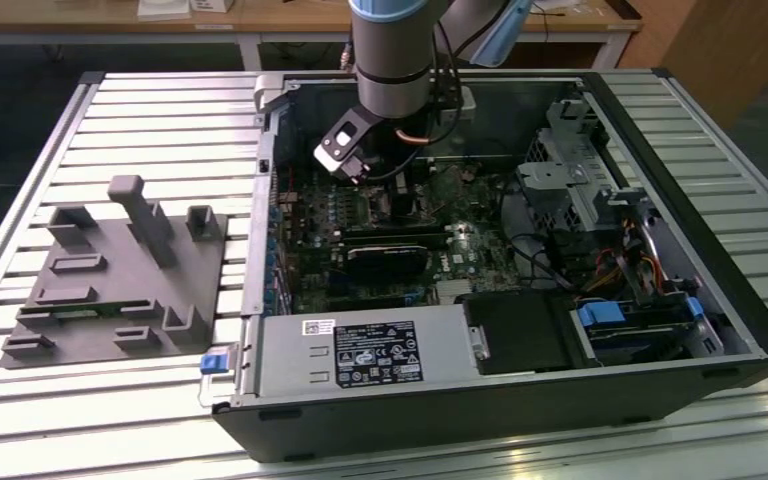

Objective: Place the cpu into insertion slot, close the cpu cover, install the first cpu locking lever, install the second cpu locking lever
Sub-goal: 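Place the cpu into insertion slot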

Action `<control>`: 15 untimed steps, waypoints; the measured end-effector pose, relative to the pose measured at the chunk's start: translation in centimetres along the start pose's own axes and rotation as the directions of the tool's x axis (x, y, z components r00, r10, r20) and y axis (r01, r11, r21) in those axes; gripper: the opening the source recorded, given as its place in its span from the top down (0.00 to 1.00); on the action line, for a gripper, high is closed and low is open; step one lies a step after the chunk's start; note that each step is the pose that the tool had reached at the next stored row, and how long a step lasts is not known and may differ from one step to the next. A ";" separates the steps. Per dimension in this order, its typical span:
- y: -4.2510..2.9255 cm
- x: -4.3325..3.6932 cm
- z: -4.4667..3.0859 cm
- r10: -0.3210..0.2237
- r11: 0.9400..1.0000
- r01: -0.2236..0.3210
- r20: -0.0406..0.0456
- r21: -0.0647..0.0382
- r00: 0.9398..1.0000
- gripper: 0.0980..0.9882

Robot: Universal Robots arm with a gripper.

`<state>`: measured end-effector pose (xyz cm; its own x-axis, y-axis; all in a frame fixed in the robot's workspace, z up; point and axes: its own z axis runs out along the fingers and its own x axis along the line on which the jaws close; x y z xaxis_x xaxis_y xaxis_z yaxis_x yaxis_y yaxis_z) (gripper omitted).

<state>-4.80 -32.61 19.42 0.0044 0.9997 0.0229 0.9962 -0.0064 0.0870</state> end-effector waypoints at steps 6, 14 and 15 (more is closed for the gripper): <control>0.00 0.04 0.00 0.005 1.000 -0.005 0.000 0.000 1.000 0.51; 0.00 0.29 0.03 0.023 1.000 -0.023 0.002 -0.001 1.000 0.51; 0.00 0.31 0.05 0.023 1.000 -0.023 0.002 -0.001 1.000 0.51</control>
<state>-4.80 -32.29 19.38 0.0272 0.9994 0.0230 0.9958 -0.0291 0.0871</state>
